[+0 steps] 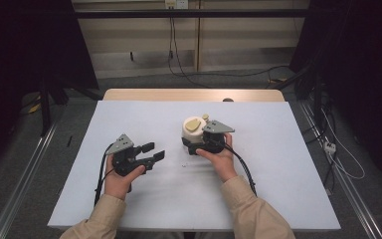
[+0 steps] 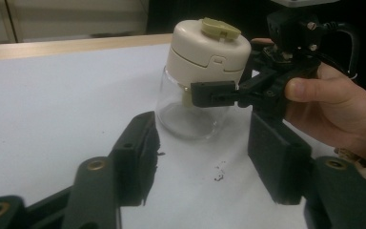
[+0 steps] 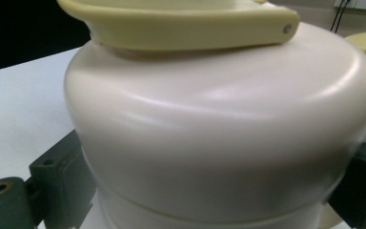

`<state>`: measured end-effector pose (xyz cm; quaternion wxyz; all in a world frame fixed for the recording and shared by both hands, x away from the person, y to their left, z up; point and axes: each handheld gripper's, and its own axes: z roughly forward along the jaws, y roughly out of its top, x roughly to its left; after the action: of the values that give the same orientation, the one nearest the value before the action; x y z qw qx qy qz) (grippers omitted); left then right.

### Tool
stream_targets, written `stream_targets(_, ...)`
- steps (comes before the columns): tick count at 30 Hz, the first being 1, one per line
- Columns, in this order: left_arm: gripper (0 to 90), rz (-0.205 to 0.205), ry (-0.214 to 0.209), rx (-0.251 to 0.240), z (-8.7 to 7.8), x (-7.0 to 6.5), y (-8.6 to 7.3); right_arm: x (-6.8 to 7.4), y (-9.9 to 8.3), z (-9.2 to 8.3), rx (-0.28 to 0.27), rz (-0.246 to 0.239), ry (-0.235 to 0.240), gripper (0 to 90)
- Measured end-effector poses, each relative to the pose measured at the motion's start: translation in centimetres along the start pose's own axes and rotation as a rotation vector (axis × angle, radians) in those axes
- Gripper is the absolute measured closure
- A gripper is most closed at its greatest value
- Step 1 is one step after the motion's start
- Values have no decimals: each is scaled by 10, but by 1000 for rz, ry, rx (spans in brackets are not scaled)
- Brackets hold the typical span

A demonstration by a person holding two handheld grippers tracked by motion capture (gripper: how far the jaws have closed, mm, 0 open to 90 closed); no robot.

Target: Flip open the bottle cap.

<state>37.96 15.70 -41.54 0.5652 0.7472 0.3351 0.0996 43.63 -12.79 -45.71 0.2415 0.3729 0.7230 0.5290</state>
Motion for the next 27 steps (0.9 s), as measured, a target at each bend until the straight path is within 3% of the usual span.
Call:
stream_targets(3,491,-15,-17,10,7,-1,3,0,0,0,0,0,1,56)
stream_targets(5,519,-50,-42,13,10,-1,5,0,0,0,0,1,1,56)
stream_targets(8,550,-30,-34,28,16,-2,8,0,0,0,1,2,1,56)
stream_targets(15,630,-27,-27,45,28,-4,14,0,0,0,0,2,2,56)
stream_targets(20,724,-33,-47,67,37,-5,19,0,0,0,0,3,2,56)
stream_targets(27,770,-31,-49,79,46,-7,26,0,0,0,0,4,4,56)
